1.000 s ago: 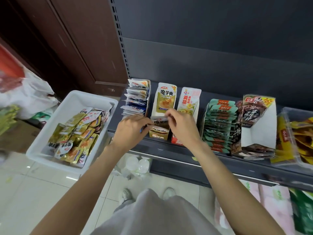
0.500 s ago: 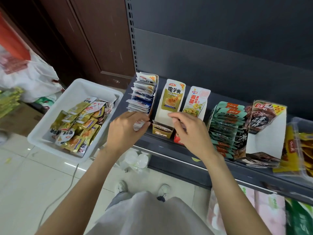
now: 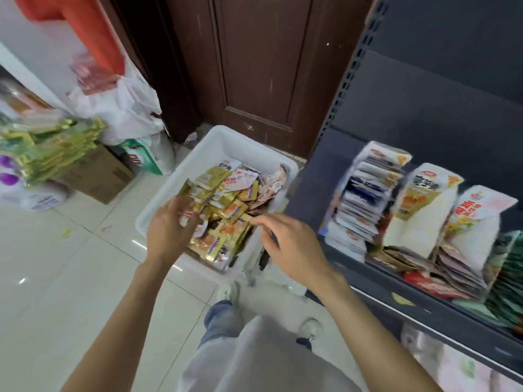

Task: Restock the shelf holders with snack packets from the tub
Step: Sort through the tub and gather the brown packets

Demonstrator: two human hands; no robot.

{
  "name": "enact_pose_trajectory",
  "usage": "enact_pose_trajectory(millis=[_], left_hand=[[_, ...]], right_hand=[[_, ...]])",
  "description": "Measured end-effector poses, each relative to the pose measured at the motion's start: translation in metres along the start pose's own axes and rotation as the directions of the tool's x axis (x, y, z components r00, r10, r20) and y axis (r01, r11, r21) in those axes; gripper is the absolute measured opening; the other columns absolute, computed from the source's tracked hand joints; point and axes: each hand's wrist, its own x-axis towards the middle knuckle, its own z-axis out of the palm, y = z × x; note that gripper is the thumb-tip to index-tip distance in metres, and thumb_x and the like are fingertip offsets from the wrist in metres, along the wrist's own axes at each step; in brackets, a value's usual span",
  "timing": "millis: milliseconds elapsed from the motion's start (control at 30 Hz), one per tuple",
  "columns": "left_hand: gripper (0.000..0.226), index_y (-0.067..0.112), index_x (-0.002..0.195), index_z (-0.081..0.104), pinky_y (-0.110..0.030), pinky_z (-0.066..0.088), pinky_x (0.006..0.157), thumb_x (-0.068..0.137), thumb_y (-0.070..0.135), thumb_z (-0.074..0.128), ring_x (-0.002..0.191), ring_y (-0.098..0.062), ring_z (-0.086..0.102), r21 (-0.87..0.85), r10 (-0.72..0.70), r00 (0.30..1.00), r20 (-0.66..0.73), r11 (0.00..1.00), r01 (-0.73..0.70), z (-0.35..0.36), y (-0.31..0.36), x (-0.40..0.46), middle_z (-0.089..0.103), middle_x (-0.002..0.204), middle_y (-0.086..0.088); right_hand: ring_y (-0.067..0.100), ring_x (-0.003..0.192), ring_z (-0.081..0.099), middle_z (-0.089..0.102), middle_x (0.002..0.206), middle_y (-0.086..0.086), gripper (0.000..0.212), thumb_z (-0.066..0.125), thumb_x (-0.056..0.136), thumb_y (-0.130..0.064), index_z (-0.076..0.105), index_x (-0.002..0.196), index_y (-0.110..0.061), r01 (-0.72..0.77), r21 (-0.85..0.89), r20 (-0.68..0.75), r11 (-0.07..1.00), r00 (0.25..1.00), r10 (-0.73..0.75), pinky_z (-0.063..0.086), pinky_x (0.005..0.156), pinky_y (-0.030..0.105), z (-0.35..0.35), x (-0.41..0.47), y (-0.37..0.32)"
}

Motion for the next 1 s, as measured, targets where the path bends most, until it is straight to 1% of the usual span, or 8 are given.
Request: enact_pose_trajectory(millis=[133, 300, 400, 567, 667, 733, 900, 1000], left_hand=[[0.040, 0.016, 0.126, 0.054, -0.042, 0.050, 0.086, 0.089, 0.030, 0.060, 0.105, -0.027, 0.057, 0.150, -0.040, 0.958, 0.285, 0.989, -0.003, 0.016, -0.052, 0.049, 0.059, 0.123, -0.008], [0.057, 0.016, 0.143, 0.036, -0.042, 0.038, 0.106, 0.093, 0.037, 0.053, 0.130, -0.028, 0.039, 0.171, 0.043, 0.903, 0.427, 0.977, -0.127, 0.048, -0.068, 0.088, 0.036, 0.147, -0.009], [0.061, 0.011, 0.147, 0.025, -0.039, 0.028, 0.112, 0.097, 0.042, 0.041, 0.138, -0.027, 0.027, 0.209, 0.043, 0.865, 0.500, 0.963, -0.168, 0.068, -0.073, 0.103, 0.026, 0.153, -0.011], [0.061, 0.005, 0.143, 0.029, -0.033, 0.030, 0.109, 0.098, 0.046, 0.037, 0.136, -0.025, 0.032, 0.256, 0.053, 0.879, 0.473, 0.947, -0.195, 0.091, -0.089, 0.109, 0.033, 0.149, -0.012], [0.057, 0.006, 0.139, 0.032, -0.031, 0.035, 0.105, 0.099, 0.046, 0.034, 0.129, -0.024, 0.040, 0.288, 0.099, 0.886, 0.454, 0.924, -0.251, 0.095, -0.093, 0.109, 0.041, 0.142, -0.010], [0.055, 0.006, 0.137, 0.034, -0.032, 0.038, 0.103, 0.099, 0.046, 0.033, 0.127, -0.024, 0.041, 0.271, 0.115, 0.880, 0.460, 0.926, -0.263, 0.094, -0.093, 0.109, 0.041, 0.140, -0.010], [0.054, 0.004, 0.134, 0.040, -0.034, 0.027, 0.112, 0.098, 0.044, 0.036, 0.134, -0.027, 0.031, 0.232, 0.181, 0.882, 0.434, 0.924, -0.304, 0.092, -0.086, 0.115, 0.035, 0.145, -0.014], [0.062, 0.002, 0.142, 0.027, -0.038, 0.019, 0.116, 0.098, 0.045, 0.035, 0.140, -0.032, 0.024, 0.219, 0.206, 0.870, 0.447, 0.918, -0.330, 0.099, -0.068, 0.133, 0.027, 0.150, -0.021]], right_hand=[[0.015, 0.113, 0.055, 0.058, 0.128, -0.005, 0.029, 0.047, 0.097, -0.016, 0.059, 0.123, -0.021, -0.162, -0.047, 0.170, 0.986, 0.971, 0.168, 0.039, 0.081, 0.022, 0.073, 0.069, 0.002], [0.017, 0.126, 0.045, 0.050, 0.136, 0.001, 0.036, 0.048, 0.096, -0.013, 0.051, 0.132, -0.016, -0.303, -0.092, 0.219, 0.948, 0.923, 0.317, 0.034, 0.104, 0.028, 0.117, 0.133, 0.020], [0.018, 0.131, 0.042, 0.045, 0.141, 0.002, 0.040, 0.049, 0.097, -0.013, 0.046, 0.137, -0.016, -0.314, -0.091, 0.210, 0.945, 0.921, 0.327, 0.032, 0.108, 0.029, 0.136, 0.170, 0.032], [0.018, 0.141, 0.026, 0.032, 0.153, 0.002, 0.040, 0.039, 0.101, -0.019, 0.042, 0.141, -0.017, -0.277, -0.114, 0.275, 0.954, 0.914, 0.298, 0.024, 0.112, 0.032, 0.175, 0.234, 0.048], [0.018, 0.146, 0.013, 0.017, 0.159, 0.001, 0.046, 0.032, 0.104, -0.031, 0.028, 0.148, -0.020, -0.159, -0.295, 0.421, 0.942, 0.863, 0.278, 0.011, 0.119, 0.040, 0.185, 0.245, 0.060], [0.018, 0.145, 0.017, 0.020, 0.158, 0.000, 0.047, 0.029, 0.104, -0.035, 0.025, 0.149, -0.022, -0.131, -0.361, 0.403, 0.923, 0.871, 0.281, 0.007, 0.119, 0.044, 0.176, 0.232, 0.070], [0.023, 0.124, 0.045, 0.044, 0.135, 0.007, 0.051, 0.029, 0.100, -0.048, 0.038, 0.142, -0.021, -0.235, -0.458, 0.261, 0.857, 0.886, 0.383, 0.037, 0.102, 0.037, 0.150, 0.171, 0.075], [0.025, 0.114, 0.044, 0.045, 0.124, 0.009, 0.053, 0.043, 0.093, -0.057, 0.048, 0.131, -0.020, -0.287, -0.530, 0.183, 0.798, 0.881, 0.437, 0.041, 0.094, 0.037, 0.153, 0.166, 0.068]])
